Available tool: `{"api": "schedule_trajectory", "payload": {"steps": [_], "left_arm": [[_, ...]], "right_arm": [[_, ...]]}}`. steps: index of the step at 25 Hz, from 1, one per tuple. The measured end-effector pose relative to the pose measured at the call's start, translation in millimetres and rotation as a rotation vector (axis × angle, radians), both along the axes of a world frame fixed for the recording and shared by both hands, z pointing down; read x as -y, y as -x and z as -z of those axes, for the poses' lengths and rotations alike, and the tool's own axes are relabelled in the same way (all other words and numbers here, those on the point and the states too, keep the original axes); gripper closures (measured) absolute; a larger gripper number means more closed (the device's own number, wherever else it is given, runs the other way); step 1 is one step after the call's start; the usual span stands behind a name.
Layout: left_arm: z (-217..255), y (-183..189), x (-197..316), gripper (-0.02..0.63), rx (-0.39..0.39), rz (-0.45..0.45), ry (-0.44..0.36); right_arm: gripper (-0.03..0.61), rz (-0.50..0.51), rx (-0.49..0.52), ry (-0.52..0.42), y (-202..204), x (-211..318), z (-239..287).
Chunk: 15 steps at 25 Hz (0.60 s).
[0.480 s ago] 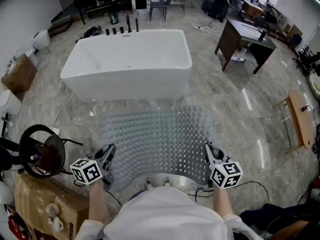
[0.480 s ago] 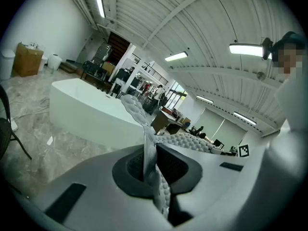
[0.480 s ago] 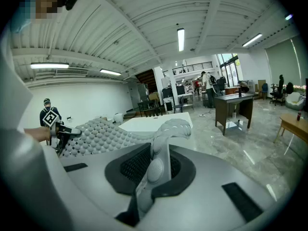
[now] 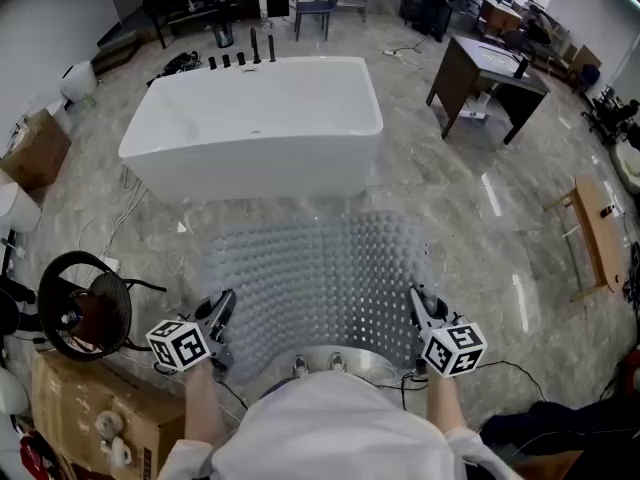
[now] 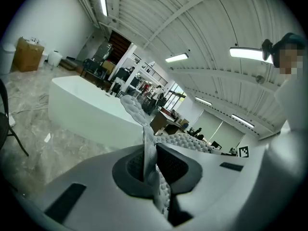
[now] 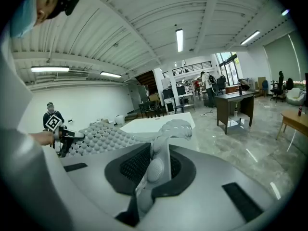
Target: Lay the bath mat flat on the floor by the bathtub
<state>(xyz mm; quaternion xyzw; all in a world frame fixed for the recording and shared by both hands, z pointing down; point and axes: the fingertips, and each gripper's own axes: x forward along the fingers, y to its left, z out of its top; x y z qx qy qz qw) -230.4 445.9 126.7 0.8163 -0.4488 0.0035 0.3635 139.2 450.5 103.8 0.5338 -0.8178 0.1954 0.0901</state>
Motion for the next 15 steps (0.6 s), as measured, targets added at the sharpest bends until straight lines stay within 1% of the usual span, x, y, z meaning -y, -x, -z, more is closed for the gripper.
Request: {"api": "schedule_trajectory", "payload": {"steps": [5,8,15], "left_arm": [[-2,7,3,0.572,-0.01,-0.002,-0.014],[-4,18,10,0.572,-0.011,-0.01,-0.027],[-8,41,22,0.572,0.011,-0.061,-0.047]], "right_arm": [[0.54,-0.012,0.02,-0.014,9,0,0],[0.54,-0.03,0.01,-0.02,17,0,-5],[0.54,-0.077,-0.013,-0.024,32,-2,-14]]}}
